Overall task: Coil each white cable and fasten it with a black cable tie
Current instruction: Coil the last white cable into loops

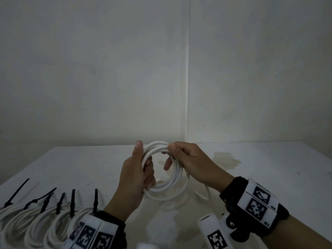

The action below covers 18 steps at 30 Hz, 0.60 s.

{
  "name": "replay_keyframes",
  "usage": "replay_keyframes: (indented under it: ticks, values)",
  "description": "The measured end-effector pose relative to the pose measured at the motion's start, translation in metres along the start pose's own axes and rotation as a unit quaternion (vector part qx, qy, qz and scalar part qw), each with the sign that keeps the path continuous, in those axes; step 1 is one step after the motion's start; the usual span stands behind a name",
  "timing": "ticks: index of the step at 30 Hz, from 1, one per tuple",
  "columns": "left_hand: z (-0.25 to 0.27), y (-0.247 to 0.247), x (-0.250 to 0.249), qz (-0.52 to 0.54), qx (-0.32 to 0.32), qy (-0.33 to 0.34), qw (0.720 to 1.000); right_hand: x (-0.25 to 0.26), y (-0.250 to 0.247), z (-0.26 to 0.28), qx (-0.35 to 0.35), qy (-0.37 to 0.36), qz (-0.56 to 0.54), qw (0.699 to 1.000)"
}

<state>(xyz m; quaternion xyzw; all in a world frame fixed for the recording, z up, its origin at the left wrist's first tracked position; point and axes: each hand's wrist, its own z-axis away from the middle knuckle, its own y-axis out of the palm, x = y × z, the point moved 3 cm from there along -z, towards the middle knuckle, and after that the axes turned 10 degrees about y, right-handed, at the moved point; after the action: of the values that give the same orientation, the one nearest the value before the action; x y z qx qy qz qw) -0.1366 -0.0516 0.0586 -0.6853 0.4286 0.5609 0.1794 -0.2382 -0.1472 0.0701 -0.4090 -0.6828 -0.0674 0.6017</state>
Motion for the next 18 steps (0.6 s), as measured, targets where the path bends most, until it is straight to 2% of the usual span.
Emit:
replay_keyframes:
  ticks: [5, 10, 15, 18]
  values:
    - [0.002, 0.003, -0.001, 0.057, -0.009, -0.008, 0.998, -0.006, 0.008, -0.001, -0.065, -0.009, -0.004, 0.998]
    - [0.006, 0.006, 0.001, 0.038, 0.054, -0.049, 0.997, -0.003, -0.004, -0.005, -0.162, -0.061, 0.047, 0.984]
    - [0.008, 0.004, 0.001, -0.010, 0.090, -0.074, 0.993, 0.005, -0.014, -0.009, -0.180, -0.133, 0.155, 0.962]
    - [0.011, 0.003, 0.006, -0.016, 0.117, -0.106, 0.987, 0.011, -0.022, -0.011, -0.201, -0.147, 0.198, 0.948]
